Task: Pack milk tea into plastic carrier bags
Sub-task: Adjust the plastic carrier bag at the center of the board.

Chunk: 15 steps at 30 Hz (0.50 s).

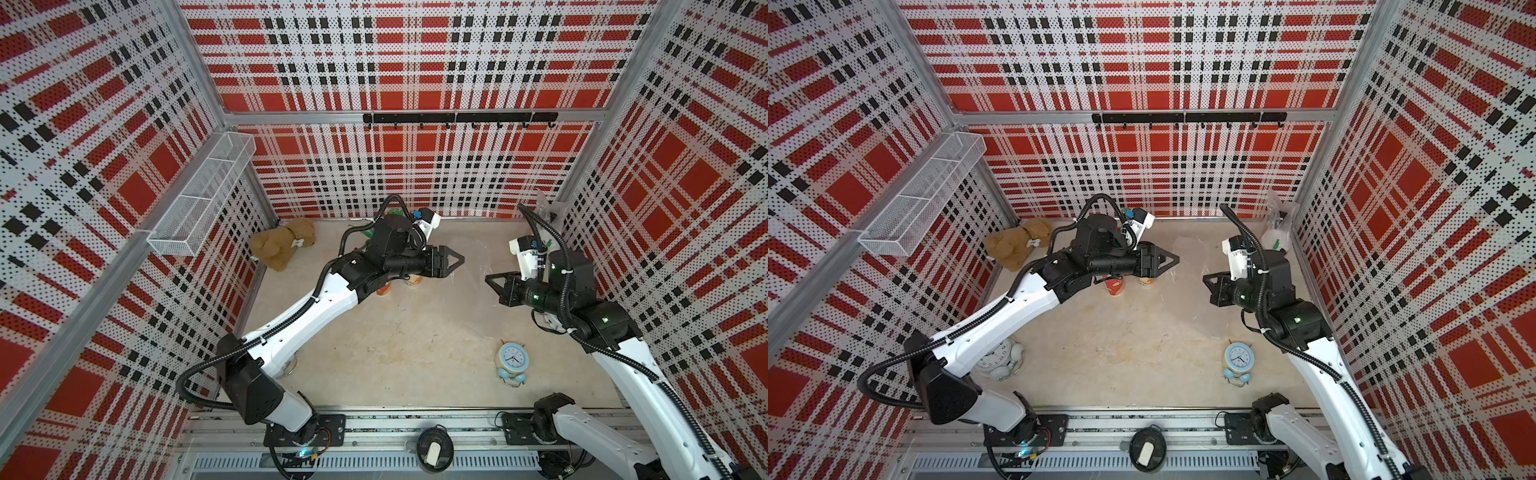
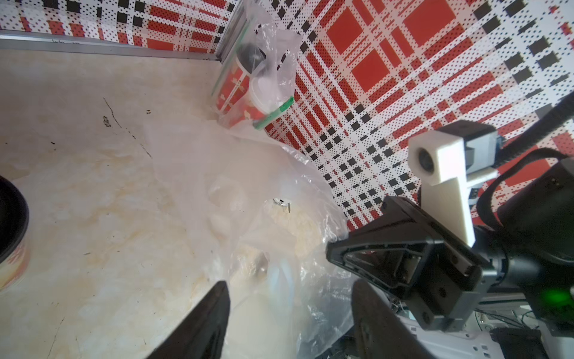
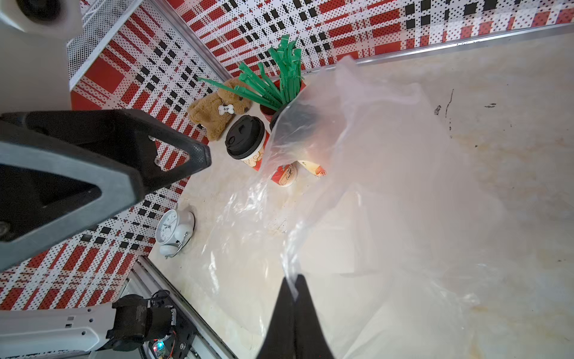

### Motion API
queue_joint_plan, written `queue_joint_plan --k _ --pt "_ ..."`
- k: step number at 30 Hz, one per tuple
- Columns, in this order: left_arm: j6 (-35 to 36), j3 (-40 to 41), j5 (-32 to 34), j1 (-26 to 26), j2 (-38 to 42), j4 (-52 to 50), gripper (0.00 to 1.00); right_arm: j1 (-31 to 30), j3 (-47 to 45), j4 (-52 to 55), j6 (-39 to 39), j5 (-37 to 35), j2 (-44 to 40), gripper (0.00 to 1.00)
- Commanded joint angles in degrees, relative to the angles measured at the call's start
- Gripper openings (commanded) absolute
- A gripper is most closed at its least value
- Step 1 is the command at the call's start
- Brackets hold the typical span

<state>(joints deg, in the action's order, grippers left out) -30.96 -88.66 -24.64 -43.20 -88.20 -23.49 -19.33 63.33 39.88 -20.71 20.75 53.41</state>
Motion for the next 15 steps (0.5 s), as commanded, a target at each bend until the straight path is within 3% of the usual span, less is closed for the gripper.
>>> queue_joint_plan --k 1,7,15 --pt "3.5 -3.1 3.2 -1.0 -2.3 -8.4 0.65 -0.4 2.2 -0.9 1.5 -0.1 -0.1 0.0" --pt "8.0 -6.1 11.1 -2.3 -3.8 -15.6 0.66 -0.5 2.9 -0.3 2.2 -0.2 -0.2 0.0" --pt "9.6 -9.3 11.8 -3.3 -8.2 -15.8 0.67 -1.6 2.3 -0.7 1.9 0.9 -0.1 0.0"
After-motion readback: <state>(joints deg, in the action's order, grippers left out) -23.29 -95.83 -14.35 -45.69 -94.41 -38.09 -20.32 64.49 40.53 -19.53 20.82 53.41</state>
